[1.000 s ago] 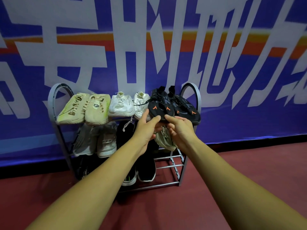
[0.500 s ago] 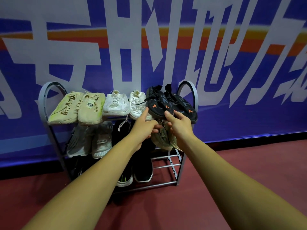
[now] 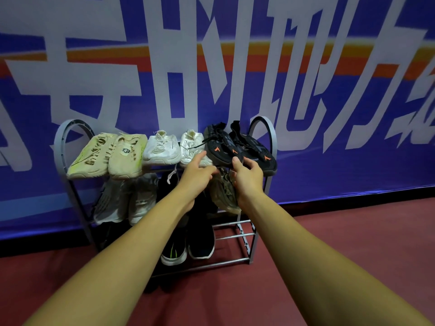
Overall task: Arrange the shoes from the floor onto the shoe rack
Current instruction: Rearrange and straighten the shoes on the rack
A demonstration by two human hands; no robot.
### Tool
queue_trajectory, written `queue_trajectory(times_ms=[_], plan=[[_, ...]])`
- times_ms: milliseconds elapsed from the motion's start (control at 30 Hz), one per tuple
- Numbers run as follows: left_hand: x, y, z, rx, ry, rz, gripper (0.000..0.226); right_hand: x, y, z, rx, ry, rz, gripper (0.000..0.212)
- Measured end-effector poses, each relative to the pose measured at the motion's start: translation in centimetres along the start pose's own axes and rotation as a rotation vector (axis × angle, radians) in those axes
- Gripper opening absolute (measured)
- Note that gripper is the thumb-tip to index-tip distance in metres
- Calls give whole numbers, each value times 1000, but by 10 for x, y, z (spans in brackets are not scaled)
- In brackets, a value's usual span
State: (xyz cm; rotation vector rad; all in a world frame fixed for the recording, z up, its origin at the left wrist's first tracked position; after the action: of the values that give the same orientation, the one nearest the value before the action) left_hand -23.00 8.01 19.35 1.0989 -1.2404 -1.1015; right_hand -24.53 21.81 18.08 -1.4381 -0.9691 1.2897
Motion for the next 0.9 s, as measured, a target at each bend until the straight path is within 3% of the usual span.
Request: queue_trajectory(times_ms=[100, 267, 333, 533, 900], plan=[[0, -6, -6, 49, -48, 42, 58, 2, 2, -4, -12, -39, -126, 56], [25, -19, -12, 78, 21, 72, 53, 4, -4, -23, 87, 9, -610, 46], [36, -23, -18, 77, 29, 110, 55, -1, -10, -30, 125, 91, -676, 44], [67, -35, -32, 151, 79, 185, 46, -16, -5, -47, 183, 83, -797, 38], [105, -58, -47, 197, 44, 477, 40, -59, 45, -51, 69, -310, -971, 18]])
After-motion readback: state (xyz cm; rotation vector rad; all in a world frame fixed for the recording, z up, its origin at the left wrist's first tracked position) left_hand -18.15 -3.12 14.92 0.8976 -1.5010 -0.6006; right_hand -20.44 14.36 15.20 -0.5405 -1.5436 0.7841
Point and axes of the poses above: each hand's wrist, its own z-axis towards the middle knuckle, its own x-axis out of the back of the hand, y = z × x, the point moved 5 cm from there along z, towards the middle knuckle, and after that the axes turned 6 degrees about -y, right-handed, at the moved point
